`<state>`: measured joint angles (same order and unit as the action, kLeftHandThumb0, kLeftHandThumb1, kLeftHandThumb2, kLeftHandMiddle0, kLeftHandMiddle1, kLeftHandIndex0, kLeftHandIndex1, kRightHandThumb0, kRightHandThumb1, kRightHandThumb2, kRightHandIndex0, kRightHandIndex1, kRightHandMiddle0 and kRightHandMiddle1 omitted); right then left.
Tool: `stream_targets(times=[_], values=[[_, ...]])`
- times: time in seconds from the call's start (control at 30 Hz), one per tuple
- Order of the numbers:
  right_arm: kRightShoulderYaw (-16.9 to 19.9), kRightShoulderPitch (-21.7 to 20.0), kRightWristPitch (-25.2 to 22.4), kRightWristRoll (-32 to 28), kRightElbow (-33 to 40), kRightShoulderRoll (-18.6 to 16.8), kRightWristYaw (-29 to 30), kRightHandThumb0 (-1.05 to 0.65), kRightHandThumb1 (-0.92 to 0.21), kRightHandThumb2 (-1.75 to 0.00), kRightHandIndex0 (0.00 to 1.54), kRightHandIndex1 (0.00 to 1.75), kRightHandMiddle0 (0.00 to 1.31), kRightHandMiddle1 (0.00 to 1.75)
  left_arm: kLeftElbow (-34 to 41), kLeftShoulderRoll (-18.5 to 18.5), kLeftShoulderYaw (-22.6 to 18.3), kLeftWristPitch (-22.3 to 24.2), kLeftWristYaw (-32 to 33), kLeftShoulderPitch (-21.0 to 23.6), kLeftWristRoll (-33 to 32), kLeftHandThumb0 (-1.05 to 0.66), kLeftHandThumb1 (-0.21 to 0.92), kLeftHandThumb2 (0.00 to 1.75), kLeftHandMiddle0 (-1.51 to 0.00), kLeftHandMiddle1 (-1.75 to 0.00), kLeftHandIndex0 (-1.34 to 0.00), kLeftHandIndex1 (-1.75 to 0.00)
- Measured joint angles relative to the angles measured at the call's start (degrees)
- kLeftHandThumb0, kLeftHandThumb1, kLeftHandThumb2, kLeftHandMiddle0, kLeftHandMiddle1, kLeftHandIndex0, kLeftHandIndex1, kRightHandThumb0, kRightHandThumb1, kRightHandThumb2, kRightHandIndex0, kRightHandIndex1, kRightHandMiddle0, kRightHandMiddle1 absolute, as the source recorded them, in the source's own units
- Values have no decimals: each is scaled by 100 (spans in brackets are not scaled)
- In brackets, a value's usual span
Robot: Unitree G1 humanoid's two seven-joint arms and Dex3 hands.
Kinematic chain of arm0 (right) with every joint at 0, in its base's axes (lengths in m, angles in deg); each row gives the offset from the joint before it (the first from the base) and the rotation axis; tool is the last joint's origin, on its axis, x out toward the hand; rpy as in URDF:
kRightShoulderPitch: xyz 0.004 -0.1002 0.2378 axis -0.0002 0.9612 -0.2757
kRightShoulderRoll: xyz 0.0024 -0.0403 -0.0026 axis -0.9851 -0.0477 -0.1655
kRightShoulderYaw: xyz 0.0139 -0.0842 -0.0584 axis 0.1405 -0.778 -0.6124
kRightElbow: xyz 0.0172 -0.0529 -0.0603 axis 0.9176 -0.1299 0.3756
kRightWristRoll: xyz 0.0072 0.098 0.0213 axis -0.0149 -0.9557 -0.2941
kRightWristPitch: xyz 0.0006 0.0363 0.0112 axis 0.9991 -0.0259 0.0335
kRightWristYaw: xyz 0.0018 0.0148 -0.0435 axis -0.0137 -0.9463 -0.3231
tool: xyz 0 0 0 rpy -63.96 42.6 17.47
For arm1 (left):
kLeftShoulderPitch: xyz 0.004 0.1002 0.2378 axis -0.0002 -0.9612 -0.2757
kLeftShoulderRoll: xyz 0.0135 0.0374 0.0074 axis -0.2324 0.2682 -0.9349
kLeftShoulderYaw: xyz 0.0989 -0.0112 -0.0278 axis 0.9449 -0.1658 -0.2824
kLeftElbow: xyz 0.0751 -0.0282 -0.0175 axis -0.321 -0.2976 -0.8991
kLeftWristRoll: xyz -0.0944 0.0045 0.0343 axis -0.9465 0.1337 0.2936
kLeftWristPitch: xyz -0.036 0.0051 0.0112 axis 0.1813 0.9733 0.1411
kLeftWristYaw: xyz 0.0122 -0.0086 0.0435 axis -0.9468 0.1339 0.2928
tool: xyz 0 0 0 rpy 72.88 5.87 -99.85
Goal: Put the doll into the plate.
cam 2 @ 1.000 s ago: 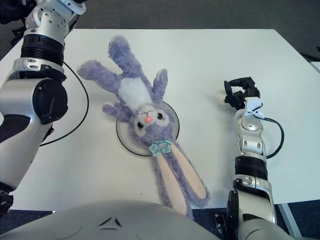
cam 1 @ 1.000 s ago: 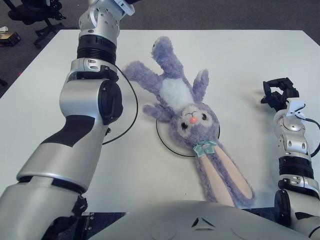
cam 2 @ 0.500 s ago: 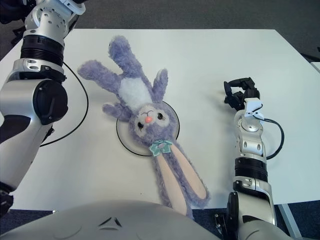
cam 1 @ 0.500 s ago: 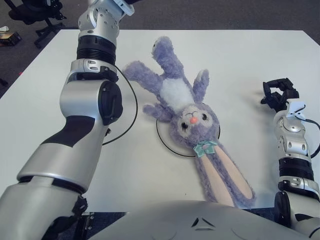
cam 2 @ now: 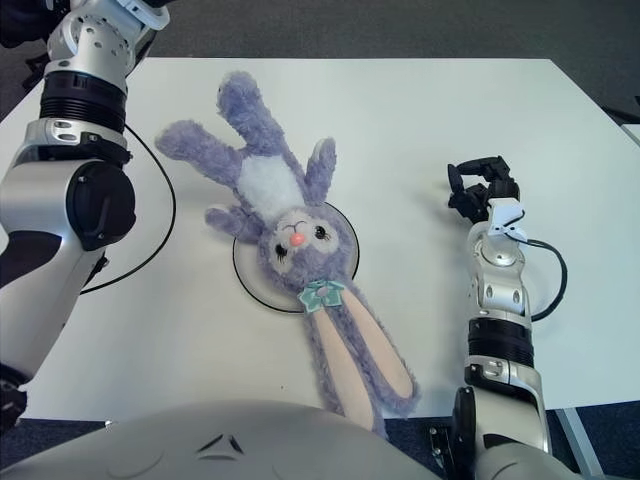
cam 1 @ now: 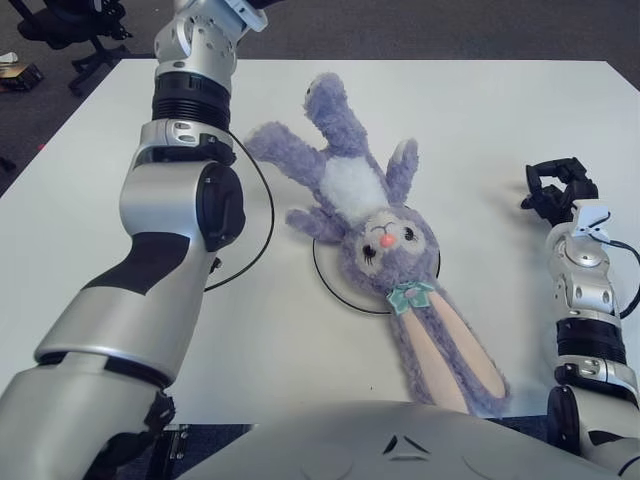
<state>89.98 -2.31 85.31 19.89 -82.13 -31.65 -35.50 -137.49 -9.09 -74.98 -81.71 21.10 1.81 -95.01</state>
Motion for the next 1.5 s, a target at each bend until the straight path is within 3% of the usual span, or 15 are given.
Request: stream_targets(times=[0.4,0.43,0.57,0.7,0.93,1.17,1.27,1.5], values=[[-49,51,-53,57,151,-110,103,-35,-92,-42,70,175,30,164,39,-88,-63,97,-74,-55,-20,-64,92,70,-73,-2,-43,-3],[-53,46,-56,58,156,-112,107,-35,-92,-41,73,175,31,163,43,-92,-65,92,-63,-63,-14,-59,92,73,-77,-4,-50,-7],[-145,-305,-2,85,-166,-103,61,-35,-92,-40,77,175,32,162,276,-119,0,-922,842,-367,668,-54,92,80,-78,-19,-35,-60],[-295,-681,7,138,-554,-102,-32,-35,-92,-39,78,175,33,161,477,-116,78,-1791,1784,-871,1372,-52,92,81,-76,-26,-28,-76],[-538,-1288,93,238,-1201,-99,-206,-35,-92,-38,79,175,35,159,586,-100,277,-2865,3541,-1984,2628,-50,92,80,-70,-34,-24,-81],[-780,-1794,266,325,-1944,-72,-389,-35,-92,-37,79,175,36,158,435,-152,552,-3710,5221,-2905,3770,-50,92,68,-65,-35,-25,-73],[-889,-1972,356,396,-2272,-60,-478,-35,-92,-37,79,175,36,158,263,-244,676,-3994,5794,-3160,4091,-51,92,67,-64,-35,-26,-72],[-933,-2171,564,424,-2726,-18,-535,-36,-92,-36,79,175,37,157,-35,-396,731,-4118,6344,-3266,4141,-51,92,67,-63,-34,-29,-68]])
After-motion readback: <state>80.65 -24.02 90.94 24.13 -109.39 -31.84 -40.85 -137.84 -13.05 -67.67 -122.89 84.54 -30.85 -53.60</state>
